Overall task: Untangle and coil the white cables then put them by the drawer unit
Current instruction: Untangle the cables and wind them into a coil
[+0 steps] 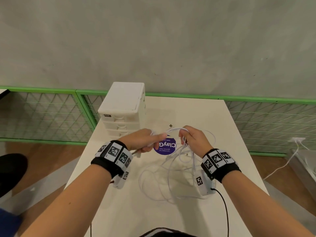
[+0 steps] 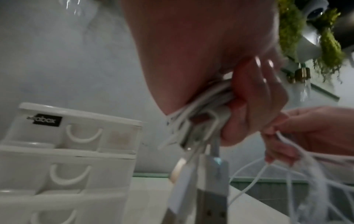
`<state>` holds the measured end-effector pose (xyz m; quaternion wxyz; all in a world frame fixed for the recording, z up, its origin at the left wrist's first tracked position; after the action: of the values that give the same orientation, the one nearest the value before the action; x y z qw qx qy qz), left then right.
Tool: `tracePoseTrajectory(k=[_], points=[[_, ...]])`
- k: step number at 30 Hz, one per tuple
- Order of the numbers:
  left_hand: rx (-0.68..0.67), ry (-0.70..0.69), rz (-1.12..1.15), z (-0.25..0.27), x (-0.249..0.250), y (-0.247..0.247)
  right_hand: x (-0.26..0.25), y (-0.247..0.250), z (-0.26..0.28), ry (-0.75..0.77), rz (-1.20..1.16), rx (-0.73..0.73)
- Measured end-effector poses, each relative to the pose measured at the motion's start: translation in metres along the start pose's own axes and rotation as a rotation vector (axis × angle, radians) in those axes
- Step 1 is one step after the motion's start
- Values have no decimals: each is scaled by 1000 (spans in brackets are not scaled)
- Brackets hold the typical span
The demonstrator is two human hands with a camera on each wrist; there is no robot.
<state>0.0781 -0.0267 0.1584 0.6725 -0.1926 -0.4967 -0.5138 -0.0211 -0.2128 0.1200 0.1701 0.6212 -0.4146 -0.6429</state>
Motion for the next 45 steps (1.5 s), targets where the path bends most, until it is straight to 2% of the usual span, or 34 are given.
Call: tracePoseTrajectory(k=[2, 6, 8, 13, 17, 21, 22, 24, 28, 30, 33, 37, 40, 42, 45], points=[[-29, -17, -3, 0, 3, -10, 7, 1, -2, -16, 61, 10], [5, -105, 74, 1, 10, -14, 22, -1, -1, 24, 354, -65], [28, -139, 128, 2, 15, -13, 30, -5, 1, 12, 412, -73], [139, -173, 270, 4, 20, -6, 37, 1, 5, -55, 364, 75], [183, -198, 302, 8, 21, -2, 28, 14, 10, -38, 427, 301], [190, -237, 297, 9, 27, -4, 24, 3, 8, -37, 404, 119], [205, -243, 297, 10, 27, -4, 24, 1, 8, -35, 410, 112], [269, -250, 311, 10, 26, -2, 25, 1, 8, -27, 412, 167], [535, -246, 287, 12, 11, 7, 24, 8, 11, -12, 423, 320], [600, -233, 303, 12, 1, 6, 19, 9, 12, 18, 384, 354], [597, -201, 400, 10, -11, 0, 10, 5, 12, -25, 244, 315], [532, -131, 312, 4, -20, -11, -15, -1, 12, 26, 171, 280], [530, -102, 376, 1, -22, -11, -25, 4, 10, 121, 170, 408], [575, -81, 446, 4, -26, -4, -21, 15, 9, 53, 118, 495], [665, -54, 478, 11, -39, 15, 18, 33, 7, -245, 26, 605]])
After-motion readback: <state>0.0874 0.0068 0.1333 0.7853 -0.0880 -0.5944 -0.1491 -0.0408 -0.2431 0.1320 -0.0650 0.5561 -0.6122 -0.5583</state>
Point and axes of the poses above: each hand's wrist, its own z-axis away from the middle knuckle, its own y-axis out of the back of the hand, x = y × z, the point moved 2 cm from there along -z, towards the middle knuckle, and after that the axes turned 15 degrees about z, right-handed, at the moved point
